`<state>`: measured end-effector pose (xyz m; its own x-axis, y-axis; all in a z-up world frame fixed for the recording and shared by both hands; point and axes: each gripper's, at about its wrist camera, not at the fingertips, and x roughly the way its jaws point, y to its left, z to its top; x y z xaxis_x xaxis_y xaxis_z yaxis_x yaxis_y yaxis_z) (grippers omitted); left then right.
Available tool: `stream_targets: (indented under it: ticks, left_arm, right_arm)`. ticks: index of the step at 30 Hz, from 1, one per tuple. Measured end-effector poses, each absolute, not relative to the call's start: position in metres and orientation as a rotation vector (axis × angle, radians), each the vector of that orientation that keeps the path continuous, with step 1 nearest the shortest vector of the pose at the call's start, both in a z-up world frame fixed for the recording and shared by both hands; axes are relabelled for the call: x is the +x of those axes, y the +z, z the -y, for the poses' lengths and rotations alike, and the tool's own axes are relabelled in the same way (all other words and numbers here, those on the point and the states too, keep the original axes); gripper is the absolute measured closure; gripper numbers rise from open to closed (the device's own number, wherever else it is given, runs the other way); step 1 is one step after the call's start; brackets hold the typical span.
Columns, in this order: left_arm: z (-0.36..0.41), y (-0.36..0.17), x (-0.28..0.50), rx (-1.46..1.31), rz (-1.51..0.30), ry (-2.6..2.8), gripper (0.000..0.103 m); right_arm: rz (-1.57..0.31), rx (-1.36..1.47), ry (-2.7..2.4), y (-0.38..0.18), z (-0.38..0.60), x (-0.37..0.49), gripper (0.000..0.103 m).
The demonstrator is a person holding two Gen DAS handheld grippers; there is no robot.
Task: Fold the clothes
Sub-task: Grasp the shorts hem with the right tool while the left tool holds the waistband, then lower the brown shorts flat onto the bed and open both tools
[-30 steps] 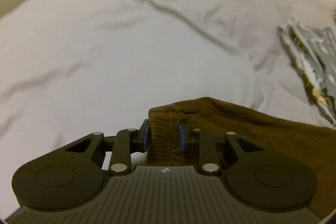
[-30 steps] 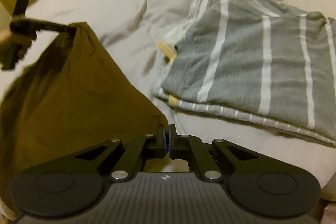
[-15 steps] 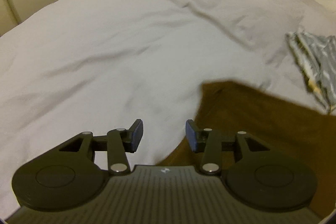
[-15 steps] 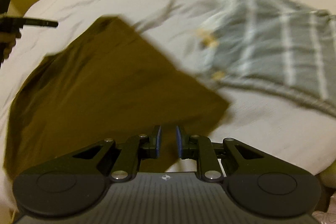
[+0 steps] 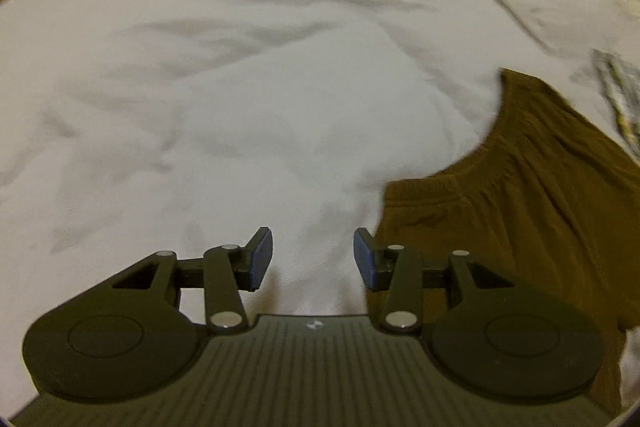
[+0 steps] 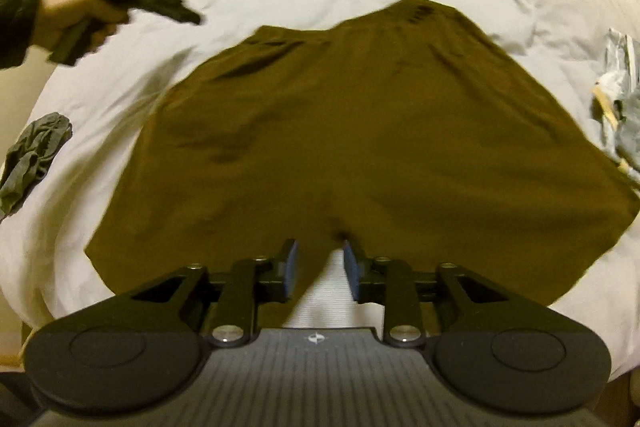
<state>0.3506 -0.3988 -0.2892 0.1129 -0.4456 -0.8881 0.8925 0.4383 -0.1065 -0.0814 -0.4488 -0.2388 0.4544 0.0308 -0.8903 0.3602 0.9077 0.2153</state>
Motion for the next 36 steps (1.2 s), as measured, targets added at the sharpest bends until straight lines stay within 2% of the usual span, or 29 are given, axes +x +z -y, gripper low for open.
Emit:
stream_targets:
  ticks: [7,8,9,10,13,18,24,30,36]
  left_arm:
    - [0.434,-0.343,0.357,0.530,-1.142,-1.284,0.065]
    - [0.439,-0.350,0.359,0.514,-1.170,-1.305,0.068]
    - [0.443,-0.357,0.361,0.500,-1.201,-1.330,0.088]
    - [0.446,-0.360,0.362,0.502,-1.205,-1.351,0.094]
    - [0.452,-0.358,0.363,0.550,-1.129,-1.384,0.094]
    - [0.449,-0.355,0.363,0.565,-1.110,-1.385,0.093]
    - [0.431,-0.337,0.369,0.497,-1.099,-1.347,0.074]
    - [0.342,-0.308,0.353,0.439,-1.104,-1.313,0.074]
    - [0.244,-0.296,0.278,0.364,-1.268,-1.278,0.074]
  right_arm:
    - [-1.138,0.483,-0.292,-0.249,0.343,-0.056,0.065]
    - [-1.136,0.481,-0.284,-0.248,0.332,-0.053,0.064]
    - [-1.141,0.469,-0.277,-0.249,0.322,-0.049,0.063]
    - [-1.149,0.455,-0.272,-0.251,0.312,-0.045,0.063]
    - [-1.159,0.444,-0.244,-0.256,0.290,-0.033,0.063]
    - [-1.163,0.434,-0.144,-0.264,0.253,-0.006,0.063]
    - [-1.167,0.254,-0.055,-0.271,0.217,0.019,0.062]
    - [-1.180,0.381,-0.173,-0.276,0.241,0.012,0.059]
    - [-1.163,0.453,-0.592,-0.274,0.310,-0.049,0.059]
